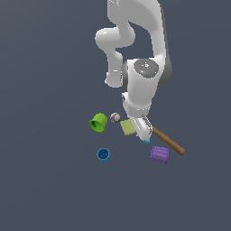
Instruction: Pick up a designated object from a clutter of objects.
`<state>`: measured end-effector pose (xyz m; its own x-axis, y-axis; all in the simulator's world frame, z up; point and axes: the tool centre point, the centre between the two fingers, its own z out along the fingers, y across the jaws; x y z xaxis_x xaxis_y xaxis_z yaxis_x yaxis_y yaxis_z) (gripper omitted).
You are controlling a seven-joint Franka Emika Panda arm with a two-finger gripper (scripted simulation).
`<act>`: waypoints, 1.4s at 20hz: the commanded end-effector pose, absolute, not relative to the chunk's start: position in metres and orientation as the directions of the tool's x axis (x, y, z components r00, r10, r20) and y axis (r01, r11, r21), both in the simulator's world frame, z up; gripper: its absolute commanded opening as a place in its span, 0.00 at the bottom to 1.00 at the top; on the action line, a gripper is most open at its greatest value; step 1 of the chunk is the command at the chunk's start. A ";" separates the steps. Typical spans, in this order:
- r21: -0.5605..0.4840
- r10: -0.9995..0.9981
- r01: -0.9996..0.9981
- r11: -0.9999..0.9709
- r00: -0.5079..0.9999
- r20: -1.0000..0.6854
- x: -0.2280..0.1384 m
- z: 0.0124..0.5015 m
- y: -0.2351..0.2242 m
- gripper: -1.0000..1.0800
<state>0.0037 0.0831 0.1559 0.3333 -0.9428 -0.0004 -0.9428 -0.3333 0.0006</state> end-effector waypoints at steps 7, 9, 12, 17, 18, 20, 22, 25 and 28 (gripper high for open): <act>0.000 -0.943 -0.943 -0.333 0.333 0.002 -0.011 0.253 0.105 0.00; 0.000 -0.943 -0.943 -0.333 0.333 0.002 -0.014 0.274 0.110 0.00; 0.000 -0.943 -0.943 -0.333 0.333 0.002 -0.019 0.306 0.118 0.00; 0.000 -0.943 -0.943 -0.333 0.333 0.002 -0.025 0.356 0.130 0.00; 0.000 -0.943 -0.943 -0.333 0.333 0.002 -0.026 0.365 0.132 0.00; 0.000 -0.943 -0.943 -0.333 0.333 0.002 -0.028 0.381 0.136 0.00; 0.000 -0.943 -0.943 -0.333 0.333 0.002 -0.029 0.395 0.140 0.00; 0.000 -0.943 -0.943 -0.334 0.334 0.001 -0.031 0.411 0.144 0.00; 0.000 -0.943 -0.943 -0.334 0.334 0.000 -0.032 0.424 0.148 0.00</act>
<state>-0.0311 0.1461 0.4167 0.3343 -0.9425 0.0006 -0.9425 -0.3343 0.0001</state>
